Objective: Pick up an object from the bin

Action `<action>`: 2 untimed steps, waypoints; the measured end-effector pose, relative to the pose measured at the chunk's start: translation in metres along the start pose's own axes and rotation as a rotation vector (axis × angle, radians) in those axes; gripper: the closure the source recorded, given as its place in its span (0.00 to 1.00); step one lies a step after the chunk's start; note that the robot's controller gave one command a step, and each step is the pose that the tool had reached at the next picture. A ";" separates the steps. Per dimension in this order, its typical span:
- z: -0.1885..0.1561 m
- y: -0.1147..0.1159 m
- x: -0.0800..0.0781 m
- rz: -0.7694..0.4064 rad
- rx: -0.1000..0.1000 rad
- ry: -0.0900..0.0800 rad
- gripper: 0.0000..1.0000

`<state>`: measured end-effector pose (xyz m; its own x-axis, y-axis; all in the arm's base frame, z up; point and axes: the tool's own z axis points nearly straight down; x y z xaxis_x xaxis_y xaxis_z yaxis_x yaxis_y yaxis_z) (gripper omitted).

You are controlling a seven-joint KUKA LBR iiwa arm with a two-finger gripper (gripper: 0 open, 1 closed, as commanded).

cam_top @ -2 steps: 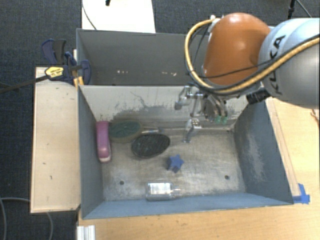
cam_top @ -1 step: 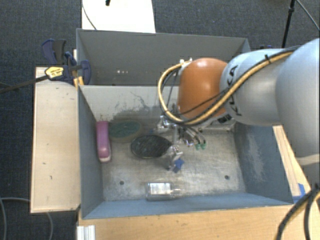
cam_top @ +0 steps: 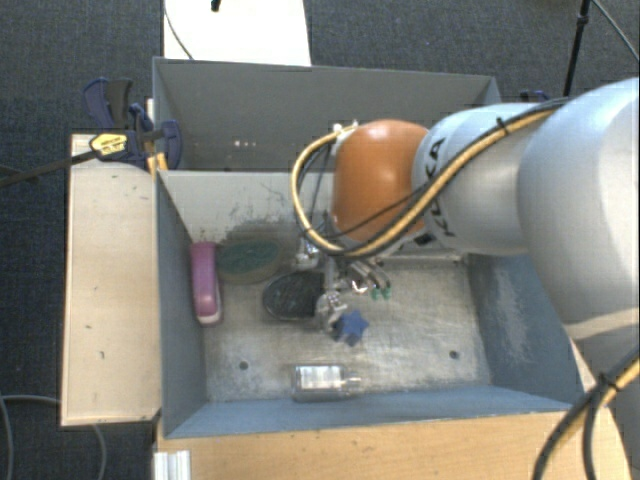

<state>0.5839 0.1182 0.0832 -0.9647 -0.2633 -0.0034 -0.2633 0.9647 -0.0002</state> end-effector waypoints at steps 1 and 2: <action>0.000 -0.001 0.000 0.005 0.000 0.001 1.00; -0.132 0.000 0.009 -0.088 0.001 -0.007 1.00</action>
Offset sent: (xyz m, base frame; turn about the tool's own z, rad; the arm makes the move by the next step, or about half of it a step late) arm 0.0000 0.0000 0.0000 0.0000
